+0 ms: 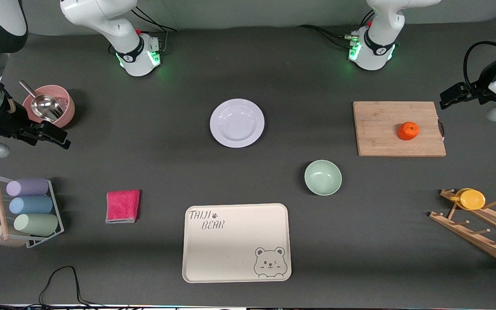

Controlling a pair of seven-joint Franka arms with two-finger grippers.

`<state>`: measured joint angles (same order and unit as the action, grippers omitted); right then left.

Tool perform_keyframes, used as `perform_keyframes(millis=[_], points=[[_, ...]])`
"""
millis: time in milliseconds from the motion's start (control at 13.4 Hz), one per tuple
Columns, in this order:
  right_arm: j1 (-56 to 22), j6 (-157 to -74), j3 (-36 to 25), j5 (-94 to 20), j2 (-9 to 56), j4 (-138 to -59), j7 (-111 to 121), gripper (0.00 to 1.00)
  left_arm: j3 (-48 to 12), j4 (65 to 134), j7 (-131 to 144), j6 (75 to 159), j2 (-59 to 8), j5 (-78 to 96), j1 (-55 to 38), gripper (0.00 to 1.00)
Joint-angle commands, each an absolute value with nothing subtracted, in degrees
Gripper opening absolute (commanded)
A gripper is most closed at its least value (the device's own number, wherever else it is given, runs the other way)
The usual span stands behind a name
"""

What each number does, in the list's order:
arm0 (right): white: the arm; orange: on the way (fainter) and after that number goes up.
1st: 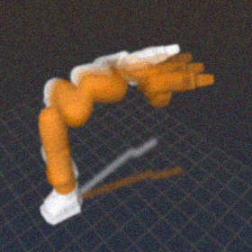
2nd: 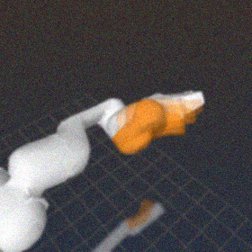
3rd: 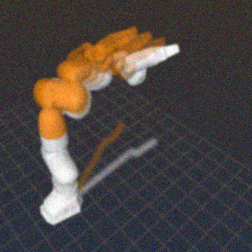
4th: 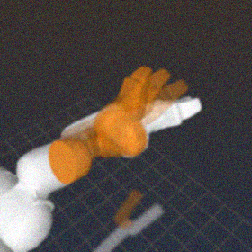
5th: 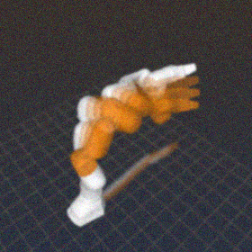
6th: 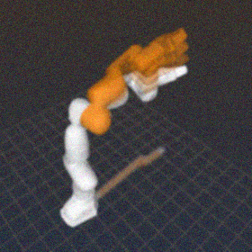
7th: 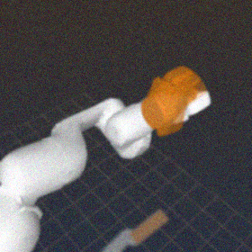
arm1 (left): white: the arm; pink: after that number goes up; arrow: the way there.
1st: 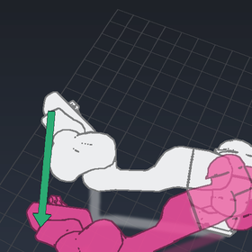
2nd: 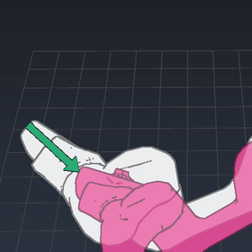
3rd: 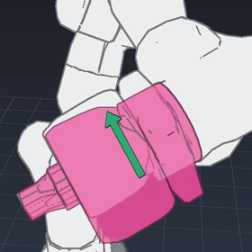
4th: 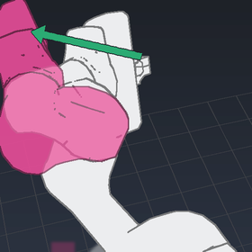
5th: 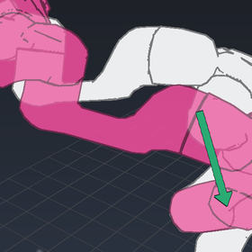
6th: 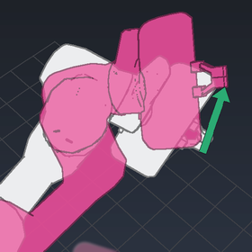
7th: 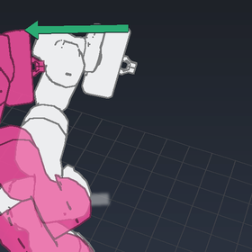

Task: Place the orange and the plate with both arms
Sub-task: 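Move the right gripper toward the white plate while the left gripper reaches the orange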

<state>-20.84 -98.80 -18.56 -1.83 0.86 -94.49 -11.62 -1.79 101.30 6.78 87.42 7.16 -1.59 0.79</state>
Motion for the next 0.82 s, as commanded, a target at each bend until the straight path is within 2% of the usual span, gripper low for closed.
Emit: perform_keyframes(millis=[0,447,596,745], points=[[-20.39,-97.91,-19.16,-2.2,1.32,-92.9,-13.01,1.0,-1.49,99.23,6.94,85.43,6.5,-2.37,-0.09,1.0],[-20.83,-95.29,-19.51,-1.76,1.84,-93.34,-12.22,1.0,-0.62,98.0,4.58,83.59,6.68,-2.55,0.7,1.0],[-20.66,-91.77,-19.69,-3.68,2.99,-93.51,-12.48,1.0,0.61,96.69,1.16,78.07,6.86,-2.55,0.7,1.0],[-20.65,-90.88,-19.95,-10.96,2.55,-93.69,-12.92,1.0,1.05,95.11,0.61,73.33,6.86,-5.51,0.62,1.0]])
